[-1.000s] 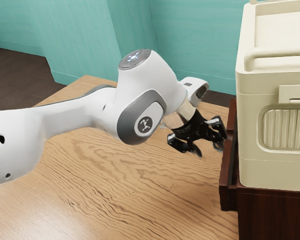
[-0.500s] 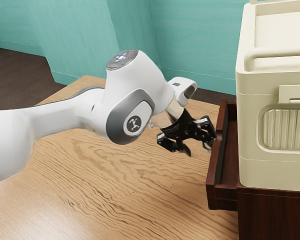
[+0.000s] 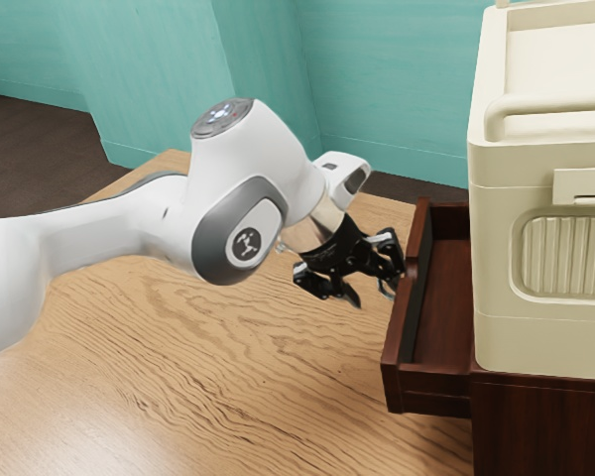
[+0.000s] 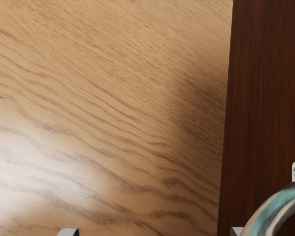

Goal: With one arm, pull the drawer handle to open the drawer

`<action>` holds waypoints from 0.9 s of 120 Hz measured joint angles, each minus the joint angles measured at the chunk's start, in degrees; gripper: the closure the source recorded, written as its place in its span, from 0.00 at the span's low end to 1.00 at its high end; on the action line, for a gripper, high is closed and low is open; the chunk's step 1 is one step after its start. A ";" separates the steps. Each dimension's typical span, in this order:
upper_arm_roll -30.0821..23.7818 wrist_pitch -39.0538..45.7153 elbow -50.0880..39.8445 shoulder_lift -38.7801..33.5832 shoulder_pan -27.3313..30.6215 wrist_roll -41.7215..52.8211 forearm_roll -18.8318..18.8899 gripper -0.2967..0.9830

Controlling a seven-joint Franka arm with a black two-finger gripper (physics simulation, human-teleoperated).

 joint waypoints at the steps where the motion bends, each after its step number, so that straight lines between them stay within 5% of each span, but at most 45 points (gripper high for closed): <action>1: 0.03 0.00 -0.05 -0.05 -0.01 0.02 -0.01 0.51; 94: -3.56 -0.10 -3.40 -2.89 6.23 -0.03 2.25 0.51; 108: 1.03 -0.08 -4.30 -3.69 2.34 0.08 1.94 0.51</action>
